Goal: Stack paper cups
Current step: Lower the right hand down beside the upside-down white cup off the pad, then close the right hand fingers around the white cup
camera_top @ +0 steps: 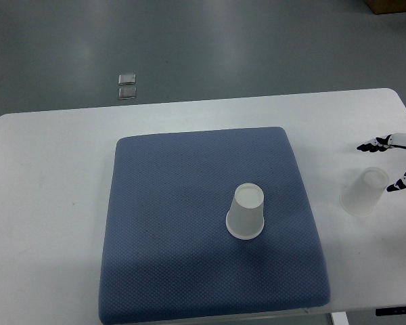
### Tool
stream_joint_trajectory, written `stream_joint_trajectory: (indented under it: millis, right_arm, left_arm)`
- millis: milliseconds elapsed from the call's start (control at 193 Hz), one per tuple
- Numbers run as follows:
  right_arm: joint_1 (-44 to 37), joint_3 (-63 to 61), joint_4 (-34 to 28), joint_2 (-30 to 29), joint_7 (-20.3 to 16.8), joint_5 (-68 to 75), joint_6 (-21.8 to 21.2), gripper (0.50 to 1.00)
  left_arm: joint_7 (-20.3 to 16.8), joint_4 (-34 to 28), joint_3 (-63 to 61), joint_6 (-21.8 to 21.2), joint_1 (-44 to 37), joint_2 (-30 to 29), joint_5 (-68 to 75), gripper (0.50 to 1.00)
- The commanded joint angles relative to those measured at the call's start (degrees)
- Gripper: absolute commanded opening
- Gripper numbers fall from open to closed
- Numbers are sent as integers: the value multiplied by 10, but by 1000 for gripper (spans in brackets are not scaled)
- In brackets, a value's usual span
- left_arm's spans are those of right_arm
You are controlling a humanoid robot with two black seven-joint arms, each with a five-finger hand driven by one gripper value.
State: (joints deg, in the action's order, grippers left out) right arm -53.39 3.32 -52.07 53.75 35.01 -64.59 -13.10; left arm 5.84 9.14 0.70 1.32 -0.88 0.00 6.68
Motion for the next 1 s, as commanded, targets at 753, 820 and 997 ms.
stream_joint_trajectory:
  millis: [753, 820, 997]
  right_arm:
    - [13, 23, -10, -29, 0, -44, 59, 907]
    - [13, 24, -10, -29, 0, -47, 62, 903]
    - [14, 25, -9, -29, 0, -55, 62, 828]
  left_arm:
    - [0, 0, 0, 0, 0, 0, 0, 1000]
    - [0, 0, 0, 0, 0, 0, 0, 1000]
    - [1, 0, 0, 0, 0, 0, 0, 1000]
